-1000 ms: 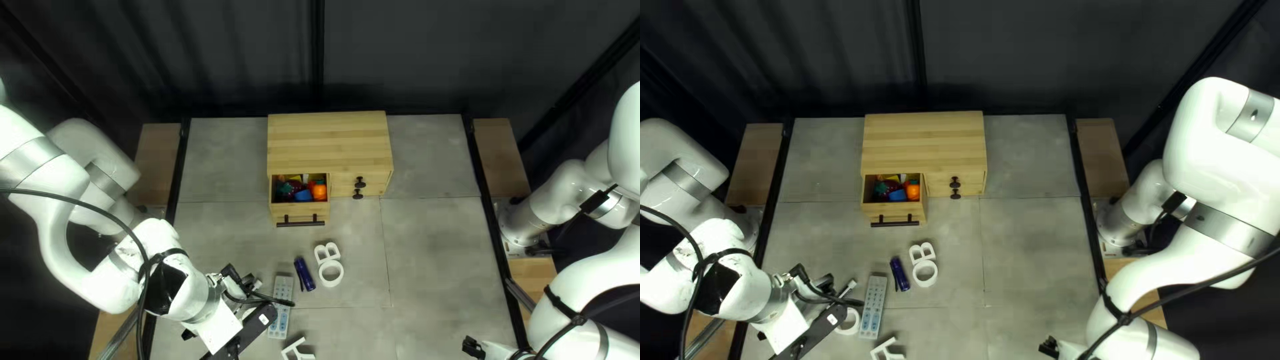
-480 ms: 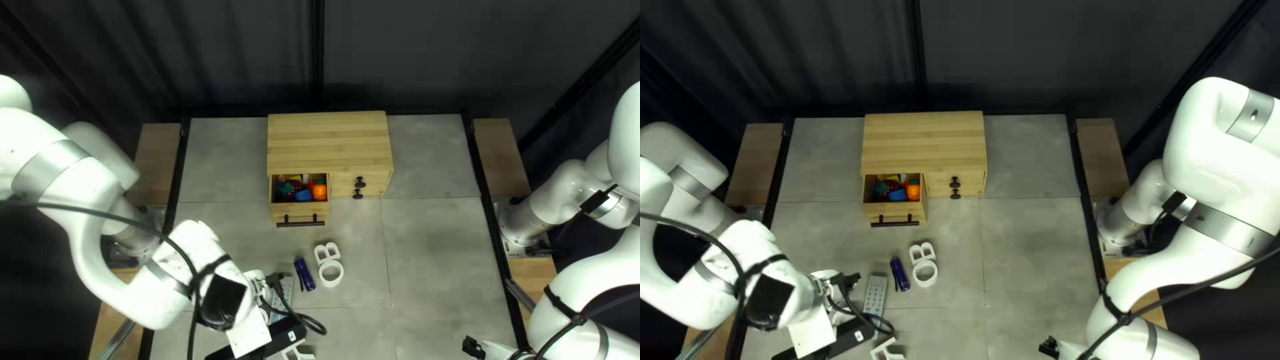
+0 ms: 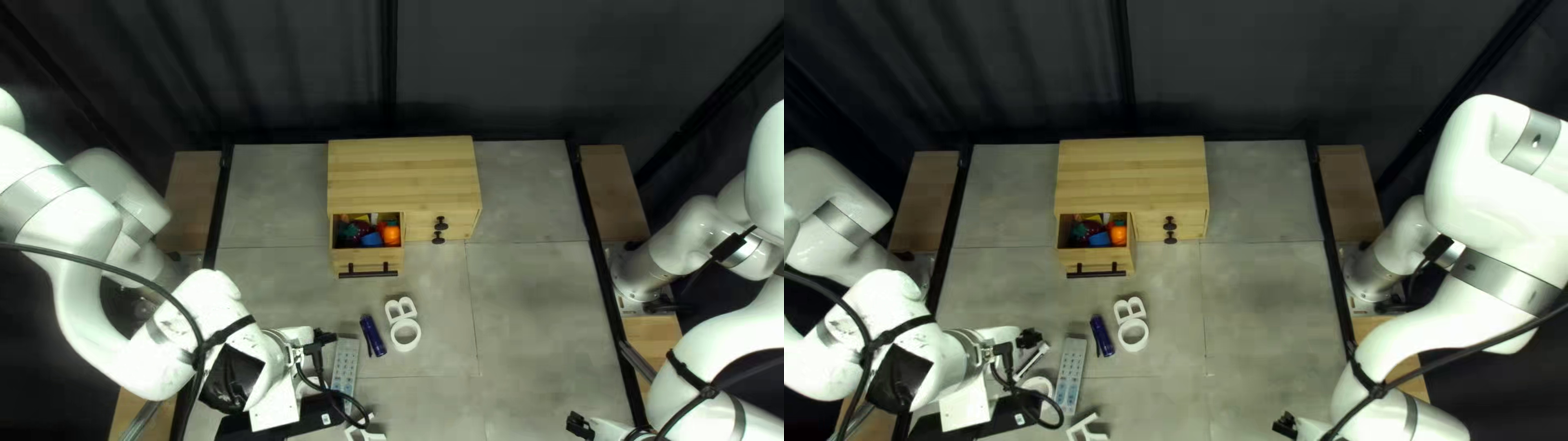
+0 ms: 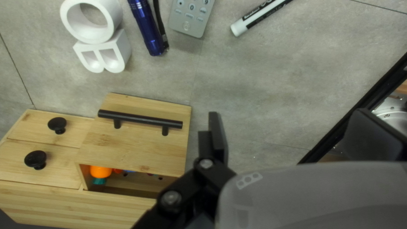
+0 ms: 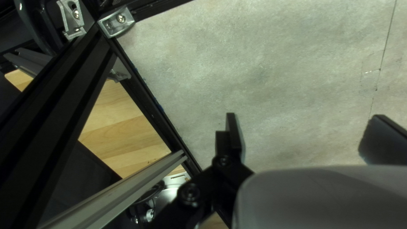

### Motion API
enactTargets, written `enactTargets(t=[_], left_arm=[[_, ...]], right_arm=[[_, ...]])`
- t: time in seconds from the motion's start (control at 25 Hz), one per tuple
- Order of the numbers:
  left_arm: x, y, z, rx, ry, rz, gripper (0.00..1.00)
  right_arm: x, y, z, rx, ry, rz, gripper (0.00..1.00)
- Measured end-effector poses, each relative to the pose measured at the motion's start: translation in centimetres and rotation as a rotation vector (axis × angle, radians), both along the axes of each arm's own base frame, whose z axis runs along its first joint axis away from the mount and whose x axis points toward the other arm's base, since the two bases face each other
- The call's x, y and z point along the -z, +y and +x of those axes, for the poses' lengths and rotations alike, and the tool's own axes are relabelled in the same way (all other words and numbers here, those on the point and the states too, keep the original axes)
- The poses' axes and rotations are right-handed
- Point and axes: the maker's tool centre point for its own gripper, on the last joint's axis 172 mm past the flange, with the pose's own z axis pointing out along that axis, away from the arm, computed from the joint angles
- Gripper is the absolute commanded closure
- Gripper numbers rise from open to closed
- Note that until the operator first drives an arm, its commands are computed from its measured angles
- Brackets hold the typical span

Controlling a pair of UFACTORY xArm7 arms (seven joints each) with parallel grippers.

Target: Open drawers and place objects into drawer and close

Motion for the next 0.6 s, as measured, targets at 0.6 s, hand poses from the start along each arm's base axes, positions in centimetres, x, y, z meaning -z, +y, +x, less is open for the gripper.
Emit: enactTargets(t=[0.6], left_arm=[[-1.2, 3.8, 1.5, 0.295, 0.076, 0.209, 0.0]], right_arm=[[0.0, 0.0, 0.0, 0.0, 0.0, 0.0, 0.0]])
